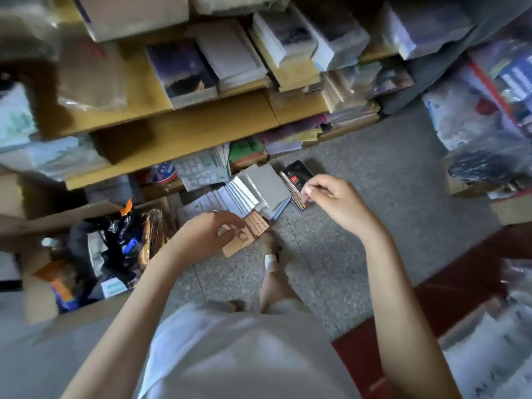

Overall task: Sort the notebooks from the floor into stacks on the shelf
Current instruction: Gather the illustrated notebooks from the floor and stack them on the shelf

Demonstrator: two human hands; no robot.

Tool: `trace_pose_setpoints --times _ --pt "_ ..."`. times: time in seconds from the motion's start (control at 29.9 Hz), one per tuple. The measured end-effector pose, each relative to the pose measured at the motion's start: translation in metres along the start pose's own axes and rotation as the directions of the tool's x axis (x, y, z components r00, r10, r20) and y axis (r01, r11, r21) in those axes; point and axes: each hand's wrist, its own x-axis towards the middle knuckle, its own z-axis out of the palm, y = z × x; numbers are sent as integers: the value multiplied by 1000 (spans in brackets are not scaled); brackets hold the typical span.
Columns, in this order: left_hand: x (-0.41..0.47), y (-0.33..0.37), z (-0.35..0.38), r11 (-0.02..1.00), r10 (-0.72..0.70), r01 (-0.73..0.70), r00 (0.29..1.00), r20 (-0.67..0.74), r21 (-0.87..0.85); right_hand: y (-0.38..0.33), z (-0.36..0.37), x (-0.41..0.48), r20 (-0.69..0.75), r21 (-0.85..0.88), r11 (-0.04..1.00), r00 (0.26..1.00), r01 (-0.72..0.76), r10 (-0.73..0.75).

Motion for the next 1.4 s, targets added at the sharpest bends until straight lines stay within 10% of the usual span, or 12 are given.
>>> trace_pose_setpoints --times 0.43,0.74,0.94,1.04,1.14,1.4 --pt "114 -66 16 788 -488 284 829 -274 -546 39 43 233 493 -164 985 861 -44 121" --pt "173 -301 157 483 -778 479 619 -108 -733 236 262 356 578 -353 900 697 -256 425" --pt "253 -501 260 532 -809 768 586 56 -356 388 405 442 663 -508 833 717 219 215" --pt "289 -593 299 723 -690 690 723 11 34 443 458 489 778 -534 534 628 655 6" --pt "328 -660 321 657 -494 530 840 -225 535 501 496 529 843 -500 202 527 842 -108" --pt "362 -734 367 630 -651 657 738 -179 414 580 534 556 736 -431 151 444 889 -512"
